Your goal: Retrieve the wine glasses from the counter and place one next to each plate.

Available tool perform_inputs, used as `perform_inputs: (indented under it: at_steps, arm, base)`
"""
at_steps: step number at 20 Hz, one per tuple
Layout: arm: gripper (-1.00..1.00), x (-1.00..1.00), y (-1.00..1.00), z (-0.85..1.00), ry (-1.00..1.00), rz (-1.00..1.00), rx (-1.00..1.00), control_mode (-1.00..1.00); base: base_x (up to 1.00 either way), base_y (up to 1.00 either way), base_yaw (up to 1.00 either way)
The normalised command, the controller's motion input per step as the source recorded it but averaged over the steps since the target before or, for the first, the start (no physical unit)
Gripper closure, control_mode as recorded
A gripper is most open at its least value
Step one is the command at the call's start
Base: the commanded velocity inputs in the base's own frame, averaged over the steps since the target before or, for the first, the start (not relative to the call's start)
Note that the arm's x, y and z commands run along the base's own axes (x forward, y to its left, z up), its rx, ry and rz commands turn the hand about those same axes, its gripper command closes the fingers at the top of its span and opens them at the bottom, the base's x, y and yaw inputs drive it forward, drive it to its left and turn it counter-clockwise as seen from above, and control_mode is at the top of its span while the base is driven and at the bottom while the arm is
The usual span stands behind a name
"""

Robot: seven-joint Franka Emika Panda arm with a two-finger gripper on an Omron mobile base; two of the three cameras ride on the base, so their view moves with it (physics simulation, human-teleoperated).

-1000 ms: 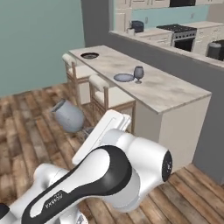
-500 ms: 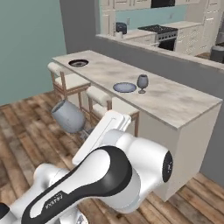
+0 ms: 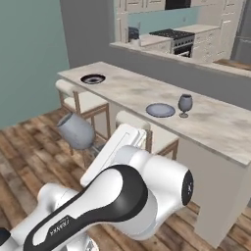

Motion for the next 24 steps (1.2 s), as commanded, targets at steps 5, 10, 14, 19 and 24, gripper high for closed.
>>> perform_inputs:
  at_steps: [5, 10, 14, 19, 24]
  arm:
    - [1.00, 0.00, 0.00, 0.00, 0.00, 0.00, 0.00, 1.00]
    - [1.00, 0.00, 0.00, 0.00, 0.00, 0.00, 0.00, 1.00]
    - [1.00, 0.00, 0.00, 0.00, 0.00, 0.00, 0.00, 1.00]
    - [1.00, 0.00, 0.00, 0.00, 0.00, 0.00, 0.00, 1.00]
    - [1.00, 0.00, 0.00, 0.00, 0.00, 0.00, 0.00, 1.00]
  base:
    - [0.34, 1.00, -0.20]
    - [0.43, 1.00, -0.22]
    - [0.68, 1.00, -0.29]
    - [0.74, 1.00, -0.35]
    - [0.76, 1.00, -0.43]
